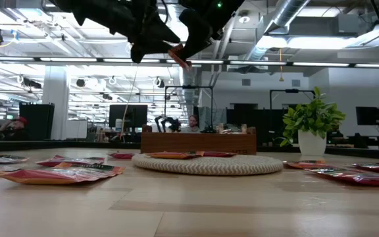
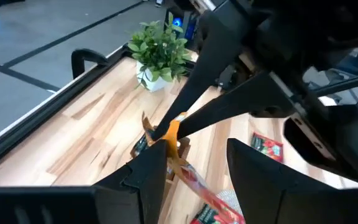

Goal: Pick & Place Tea
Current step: Put the orange tea bag into the middle section of the wooden organizer

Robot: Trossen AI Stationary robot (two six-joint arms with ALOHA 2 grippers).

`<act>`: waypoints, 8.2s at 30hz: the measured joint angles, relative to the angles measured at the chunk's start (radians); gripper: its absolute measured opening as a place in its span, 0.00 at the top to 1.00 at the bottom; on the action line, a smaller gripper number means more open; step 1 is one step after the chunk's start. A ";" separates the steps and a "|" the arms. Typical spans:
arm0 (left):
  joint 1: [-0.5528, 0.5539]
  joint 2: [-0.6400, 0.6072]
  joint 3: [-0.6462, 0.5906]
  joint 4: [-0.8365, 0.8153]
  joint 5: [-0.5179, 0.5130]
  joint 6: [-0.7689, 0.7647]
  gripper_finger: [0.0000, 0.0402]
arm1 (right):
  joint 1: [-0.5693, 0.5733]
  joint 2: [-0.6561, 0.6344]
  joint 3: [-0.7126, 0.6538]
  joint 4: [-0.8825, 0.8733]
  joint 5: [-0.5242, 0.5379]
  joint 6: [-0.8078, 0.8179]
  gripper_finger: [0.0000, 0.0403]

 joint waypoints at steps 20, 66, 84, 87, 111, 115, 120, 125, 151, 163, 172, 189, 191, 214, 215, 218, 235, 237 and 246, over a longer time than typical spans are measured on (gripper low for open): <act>0.001 0.013 0.000 0.020 -0.116 -0.006 0.83 | 0.000 0.000 0.000 -0.002 0.000 0.007 1.00; 0.061 0.410 -0.001 0.427 -0.118 -0.108 1.00 | 0.083 -0.242 0.001 -0.612 0.076 0.250 0.83; 0.046 0.495 -0.142 0.671 -0.158 -0.157 1.00 | 0.085 -0.233 0.000 -0.590 0.083 0.242 0.83; 0.045 0.520 -0.142 0.691 -0.163 -0.158 1.00 | 0.086 -0.233 0.000 -0.585 0.083 0.250 0.83; 0.054 0.538 -0.140 0.706 -0.209 -0.163 1.00 | 0.091 -0.232 0.000 -0.523 0.083 0.242 0.83; 0.054 0.538 -0.140 0.706 -0.224 -0.171 1.00 | 0.091 -0.232 0.000 -0.502 0.083 0.241 0.83; 0.045 0.571 -0.116 0.713 -0.204 -0.171 1.00 | 0.091 -0.232 0.000 -0.490 0.083 0.241 0.83; 0.038 0.597 -0.081 0.703 -0.200 -0.150 1.00 | 0.094 -0.232 0.000 -0.490 0.083 0.242 0.83; 0.053 0.597 -0.077 0.654 -0.208 -0.159 1.00 | 0.092 -0.232 0.000 -0.474 0.083 0.241 0.83; 0.054 0.597 -0.077 0.654 -0.208 -0.112 0.94 | 0.092 -0.232 0.000 -0.465 0.083 0.240 0.83; 0.054 0.597 -0.077 0.654 -0.208 -0.109 0.72 | 0.092 -0.232 0.000 -0.466 0.083 0.241 0.83; 0.038 0.084 -0.077 -0.136 -0.232 0.023 0.67 | 0.140 -0.232 0.001 -0.723 -0.210 0.301 0.83; 0.029 0.016 -0.077 -0.246 -0.229 0.022 0.67 | 0.145 -0.232 0.001 -0.771 -0.295 0.341 0.83; 0.020 -0.143 -0.077 -0.607 -0.230 -0.061 0.67 | 0.217 -0.229 -0.464 -0.422 -0.509 0.585 0.71; 0.020 -0.143 -0.077 -0.607 -0.230 -0.061 0.67 | 0.217 -0.230 -0.479 -0.407 -0.509 0.599 0.70; 0.020 -0.143 -0.077 -0.606 -0.230 -0.061 0.67 | 0.212 -0.230 -0.520 -0.383 -0.508 0.646 0.68; 0.020 -0.143 -0.077 -0.601 -0.230 -0.061 0.67 | 0.209 -0.085 -0.580 -0.277 -0.497 0.758 0.68; 0.020 -0.142 -0.077 -0.602 -0.230 -0.062 0.67 | 0.202 -0.049 -0.579 -0.271 -0.494 0.757 0.67; 0.020 -0.142 -0.077 -0.602 -0.230 -0.063 0.67 | 0.171 -0.013 -0.573 -0.268 -0.527 0.739 0.70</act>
